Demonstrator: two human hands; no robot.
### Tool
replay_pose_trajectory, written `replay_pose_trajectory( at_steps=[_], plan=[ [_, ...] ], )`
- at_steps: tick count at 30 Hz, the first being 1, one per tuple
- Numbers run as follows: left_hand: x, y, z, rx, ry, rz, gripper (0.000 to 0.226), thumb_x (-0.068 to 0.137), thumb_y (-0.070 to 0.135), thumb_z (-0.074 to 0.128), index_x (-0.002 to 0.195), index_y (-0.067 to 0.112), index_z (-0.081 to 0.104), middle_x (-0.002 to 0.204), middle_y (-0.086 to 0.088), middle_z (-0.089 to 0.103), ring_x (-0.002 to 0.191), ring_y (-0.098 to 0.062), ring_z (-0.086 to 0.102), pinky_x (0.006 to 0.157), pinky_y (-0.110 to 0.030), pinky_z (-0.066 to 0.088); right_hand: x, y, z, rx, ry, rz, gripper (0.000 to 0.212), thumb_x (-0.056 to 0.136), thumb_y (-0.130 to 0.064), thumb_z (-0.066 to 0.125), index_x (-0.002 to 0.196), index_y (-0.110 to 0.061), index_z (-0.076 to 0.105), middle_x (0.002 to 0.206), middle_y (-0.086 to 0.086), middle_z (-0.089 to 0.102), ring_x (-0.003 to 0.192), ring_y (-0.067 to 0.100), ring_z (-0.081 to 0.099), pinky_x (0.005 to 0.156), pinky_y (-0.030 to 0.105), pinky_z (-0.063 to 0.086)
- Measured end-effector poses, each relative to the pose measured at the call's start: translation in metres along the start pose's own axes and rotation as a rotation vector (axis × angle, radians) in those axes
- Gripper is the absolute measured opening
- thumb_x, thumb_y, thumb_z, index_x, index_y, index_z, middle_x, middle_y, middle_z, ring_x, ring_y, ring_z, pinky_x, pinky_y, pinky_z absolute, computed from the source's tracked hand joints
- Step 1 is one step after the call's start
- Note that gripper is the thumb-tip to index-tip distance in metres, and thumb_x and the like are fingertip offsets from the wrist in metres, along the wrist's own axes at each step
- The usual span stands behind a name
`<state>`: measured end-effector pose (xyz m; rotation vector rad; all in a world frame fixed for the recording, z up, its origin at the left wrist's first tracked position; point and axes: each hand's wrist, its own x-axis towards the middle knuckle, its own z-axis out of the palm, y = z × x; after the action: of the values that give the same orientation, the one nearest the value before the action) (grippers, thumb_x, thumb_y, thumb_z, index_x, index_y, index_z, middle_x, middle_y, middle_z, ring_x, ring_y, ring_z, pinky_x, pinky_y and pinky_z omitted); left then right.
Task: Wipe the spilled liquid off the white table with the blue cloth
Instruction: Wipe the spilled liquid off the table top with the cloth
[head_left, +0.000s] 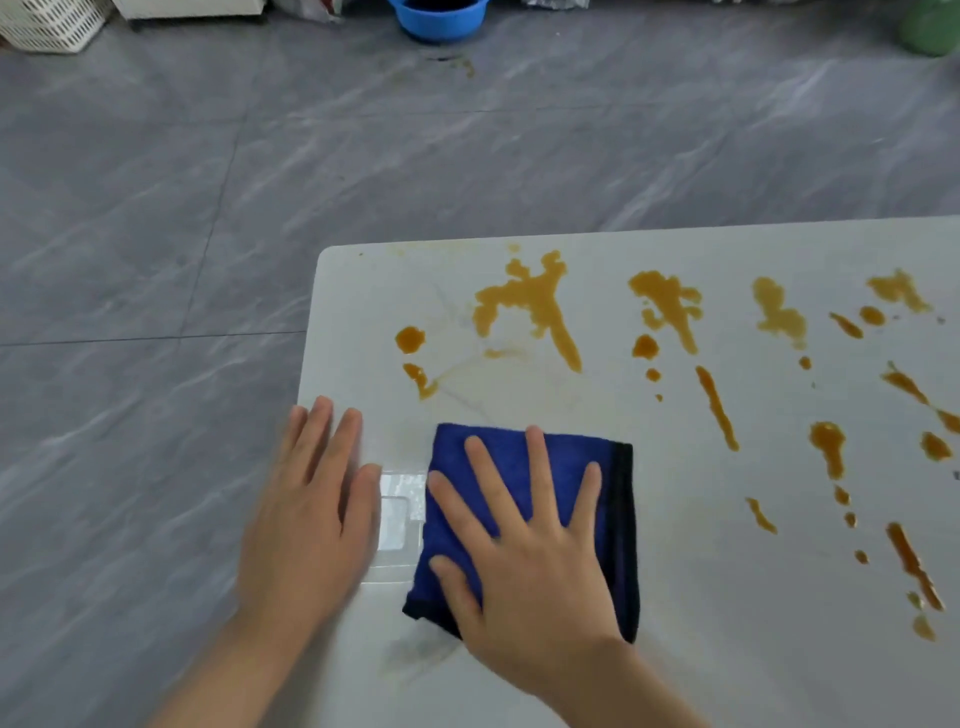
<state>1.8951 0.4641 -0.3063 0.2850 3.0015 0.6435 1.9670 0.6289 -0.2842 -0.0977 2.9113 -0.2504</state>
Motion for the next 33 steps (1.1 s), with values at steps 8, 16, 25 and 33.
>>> replay_pose_trajectory(
  at_steps=[8,16,25,33],
  plan=[
    [0.000,0.002,-0.002,-0.034,0.007,-0.008,0.055,0.091,0.044,0.026,0.142,0.023,0.032,0.153,0.011,0.014,0.142,-0.002,-0.001,0.109,-0.027,0.019,0.107,0.027,-0.013,-0.085,0.096,0.097,0.060,0.086,-0.060,0.002,0.144,-0.044,-0.005,0.157,-0.009,-0.009,0.141,0.033,-0.019,0.102,0.070,-0.006],
    [0.001,0.001,-0.004,-0.014,-0.005,0.017,0.059,0.090,0.048,0.018,0.143,0.025,0.028,0.147,0.018,0.003,0.141,0.000,-0.006,0.107,-0.021,0.014,0.049,-0.021,-0.004,-0.060,0.059,0.067,0.060,0.088,-0.051,0.016,0.143,-0.030,0.031,0.154,0.003,0.025,0.139,0.046,0.013,0.098,0.076,0.010],
    [0.001,0.004,-0.002,-0.003,0.045,0.005,0.063,0.086,0.044,0.014,0.141,0.019,0.035,0.148,0.013,0.012,0.142,-0.008,0.005,0.102,-0.027,0.025,0.147,0.006,-0.017,-0.073,0.082,-0.168,0.054,0.092,-0.055,0.013,0.144,-0.045,0.001,0.157,-0.012,-0.007,0.141,0.032,-0.019,0.101,0.070,-0.012],
    [0.003,0.005,-0.002,-0.013,0.055,0.002,0.060,0.086,0.045,0.018,0.140,0.023,0.036,0.148,0.014,0.016,0.142,-0.009,0.007,0.100,-0.028,0.028,0.123,0.000,-0.006,-0.032,0.150,0.154,0.063,0.083,-0.056,-0.005,0.144,-0.038,-0.005,0.157,-0.004,-0.011,0.137,0.040,-0.023,0.094,0.073,-0.017]
  ],
)
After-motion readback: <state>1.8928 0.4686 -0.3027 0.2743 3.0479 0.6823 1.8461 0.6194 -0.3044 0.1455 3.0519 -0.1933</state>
